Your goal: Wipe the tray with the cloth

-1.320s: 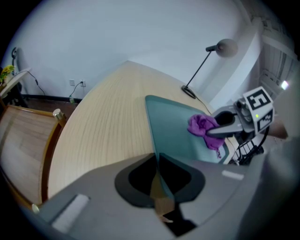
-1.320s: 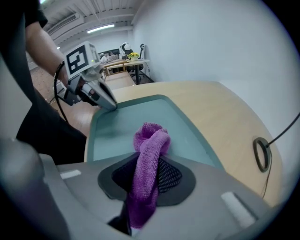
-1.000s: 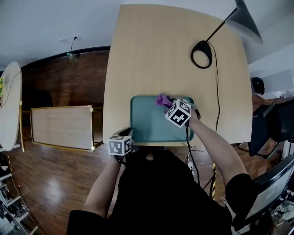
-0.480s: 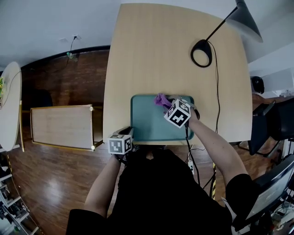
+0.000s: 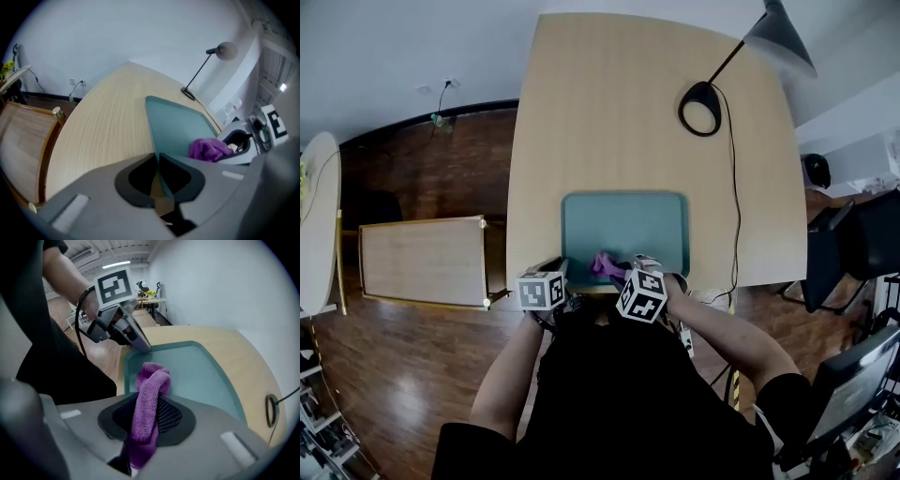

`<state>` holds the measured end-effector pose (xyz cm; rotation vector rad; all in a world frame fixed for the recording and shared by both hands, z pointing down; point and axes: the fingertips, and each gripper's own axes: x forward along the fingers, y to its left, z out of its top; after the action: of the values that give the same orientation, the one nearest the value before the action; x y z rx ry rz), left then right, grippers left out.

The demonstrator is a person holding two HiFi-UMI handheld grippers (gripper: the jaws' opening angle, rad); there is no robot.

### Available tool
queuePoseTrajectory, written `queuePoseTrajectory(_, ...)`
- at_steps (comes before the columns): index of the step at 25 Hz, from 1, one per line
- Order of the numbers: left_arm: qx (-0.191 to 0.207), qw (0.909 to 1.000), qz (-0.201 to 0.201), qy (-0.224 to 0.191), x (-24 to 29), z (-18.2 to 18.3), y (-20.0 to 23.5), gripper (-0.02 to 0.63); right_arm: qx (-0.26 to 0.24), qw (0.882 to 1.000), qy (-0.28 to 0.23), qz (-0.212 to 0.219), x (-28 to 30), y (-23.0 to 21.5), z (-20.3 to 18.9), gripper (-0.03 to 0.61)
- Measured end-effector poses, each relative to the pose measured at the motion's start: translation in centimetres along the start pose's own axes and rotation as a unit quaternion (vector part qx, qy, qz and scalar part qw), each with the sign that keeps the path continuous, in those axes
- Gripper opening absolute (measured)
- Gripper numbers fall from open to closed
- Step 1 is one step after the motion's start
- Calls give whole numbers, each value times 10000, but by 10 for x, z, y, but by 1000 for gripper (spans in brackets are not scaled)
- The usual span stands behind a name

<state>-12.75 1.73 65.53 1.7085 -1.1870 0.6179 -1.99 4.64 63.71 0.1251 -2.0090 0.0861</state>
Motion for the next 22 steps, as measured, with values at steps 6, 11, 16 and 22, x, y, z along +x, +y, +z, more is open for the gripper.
queuePoseTrajectory(6, -5, 10000, -27, 17, 2, 0, -4, 51, -136, 9999, 40, 13, 2, 5, 1, 87)
queuePoseTrajectory(11, 7, 10000, -31, 9, 1, 0, -5, 51, -251, 9996, 90, 54, 4, -8, 5, 87)
queuePoseTrajectory(16, 21, 9999, -107, -7, 2, -1, -8, 51, -390, 9991, 133, -105, 8, -39, 15, 87)
queuePoseTrajectory(22, 27, 9999, -100, 20, 0, -1, -8, 52, -214, 9989, 200, -364, 13, -100, 21, 87)
